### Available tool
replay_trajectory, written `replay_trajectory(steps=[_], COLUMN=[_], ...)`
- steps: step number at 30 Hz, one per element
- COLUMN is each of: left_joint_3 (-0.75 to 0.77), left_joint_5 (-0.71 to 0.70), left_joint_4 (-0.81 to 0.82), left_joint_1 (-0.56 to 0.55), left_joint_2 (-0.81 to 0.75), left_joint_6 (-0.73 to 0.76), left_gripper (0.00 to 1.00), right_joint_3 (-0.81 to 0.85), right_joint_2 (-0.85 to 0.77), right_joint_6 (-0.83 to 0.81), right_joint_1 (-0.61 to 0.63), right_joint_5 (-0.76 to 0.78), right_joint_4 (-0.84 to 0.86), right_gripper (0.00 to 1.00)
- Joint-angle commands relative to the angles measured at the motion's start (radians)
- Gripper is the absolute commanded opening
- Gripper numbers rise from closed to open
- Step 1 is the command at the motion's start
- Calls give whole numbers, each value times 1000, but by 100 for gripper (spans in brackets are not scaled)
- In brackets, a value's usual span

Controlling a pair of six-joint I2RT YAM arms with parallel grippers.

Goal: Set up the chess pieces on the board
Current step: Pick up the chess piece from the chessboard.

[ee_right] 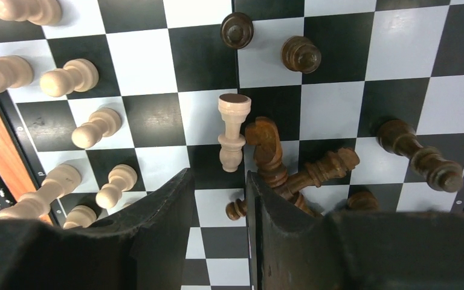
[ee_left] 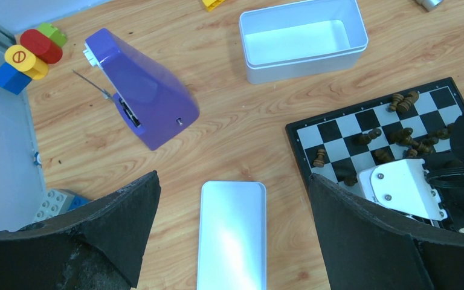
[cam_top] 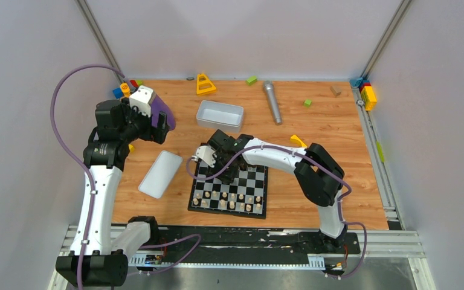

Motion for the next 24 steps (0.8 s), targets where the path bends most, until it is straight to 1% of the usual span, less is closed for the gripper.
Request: replay_trajectory(steps=[1, 15, 19, 24], left_joint_3=[-4, -9, -14, -20], left_joint_5=[0, 0, -1, 4], left_joint_4=[33, 37, 36, 36], left_joint_1=[12, 13, 12, 13], left_joint_2=[-12, -14, -14, -5], left_joint_6=[7, 15, 24, 45], left_gripper=[100, 100, 100, 100], right_joint_3=[23, 65, 68, 63], right_joint_2=[18, 65, 72, 52], right_joint_6=[-12, -8, -8, -8], right_joint_1=[3, 0, 1, 0], right_joint_5=[21, 13, 10, 8], right_joint_4=[17, 26, 26, 22], right_gripper=[38, 36, 30, 17])
